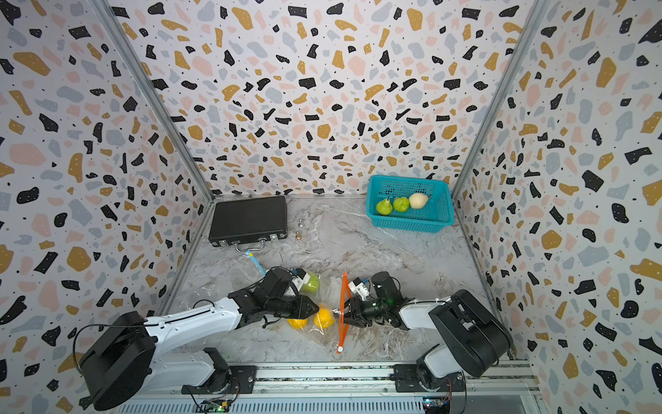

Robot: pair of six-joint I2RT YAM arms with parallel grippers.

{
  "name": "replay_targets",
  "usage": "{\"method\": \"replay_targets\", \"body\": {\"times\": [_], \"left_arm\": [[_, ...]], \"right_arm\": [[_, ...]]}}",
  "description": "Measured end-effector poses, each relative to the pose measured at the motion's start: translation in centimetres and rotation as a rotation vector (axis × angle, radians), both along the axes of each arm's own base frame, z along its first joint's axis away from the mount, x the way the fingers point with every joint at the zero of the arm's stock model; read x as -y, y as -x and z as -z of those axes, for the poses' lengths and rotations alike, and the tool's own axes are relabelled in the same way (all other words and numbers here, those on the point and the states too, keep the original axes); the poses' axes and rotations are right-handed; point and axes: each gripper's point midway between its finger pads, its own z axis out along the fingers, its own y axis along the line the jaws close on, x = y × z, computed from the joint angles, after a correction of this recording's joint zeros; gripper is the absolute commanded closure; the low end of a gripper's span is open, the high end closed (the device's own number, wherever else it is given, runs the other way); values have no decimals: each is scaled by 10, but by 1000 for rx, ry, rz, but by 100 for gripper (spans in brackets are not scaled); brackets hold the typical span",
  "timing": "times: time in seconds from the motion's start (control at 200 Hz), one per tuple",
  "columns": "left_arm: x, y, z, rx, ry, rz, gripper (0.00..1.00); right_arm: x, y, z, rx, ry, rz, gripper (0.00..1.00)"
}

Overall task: Open the zip-top bag and take out the pear
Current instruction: Pick up the pear from the zipper food storage bag.

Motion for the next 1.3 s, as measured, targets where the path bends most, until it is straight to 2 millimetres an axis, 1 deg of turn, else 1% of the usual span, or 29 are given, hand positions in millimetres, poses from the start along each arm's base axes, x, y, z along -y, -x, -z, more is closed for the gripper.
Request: {"method": "replay_targets", "body": {"times": [0.11,0.25,0.405,0.511,0.566,0.586,0.611,0.806,0.821,0.901,0.986,1.016,1.176,1.302], "left_arm": [[6,0,5,6,0,7,74],[9,-1,13,8,-8,1,75],[12,-5,17,16,-9,-9,78],[17,-10,17,31,5,-16,78],[20,-13,17,39,17,-21,79],[21,-14,16,40,21,-24,79],[22,-15,16,45,27,-30,79],[24,-21,15,70,46,-59,80],[24,-21,15,70,48,-60,80],[24,-22,15,73,48,-69,80],[23,-23,16,74,48,-75,80],[23,-22,16,75,49,-75,80],[19,-21,17,88,47,-84,80],[11,-22,20,87,29,-97,80]], "right_arm": [[-3,0,0,11,-19,-2,36],[-7,5,5,-9,-33,-7,28],[-13,12,12,-38,-59,-23,25],[-16,11,17,-55,-88,-19,24],[-19,10,15,-54,-120,-20,23],[-20,9,14,-53,-131,-19,19],[-22,8,13,-50,-145,-20,18],[-29,7,8,-27,-199,-32,18],[-29,6,8,-25,-201,-32,18],[-31,5,9,-30,-199,-28,29],[-31,4,15,-45,-189,-20,44],[-32,3,16,-44,-190,-20,48],[-32,1,15,-43,-194,-10,53],[-24,3,12,-53,-174,15,56]]}}
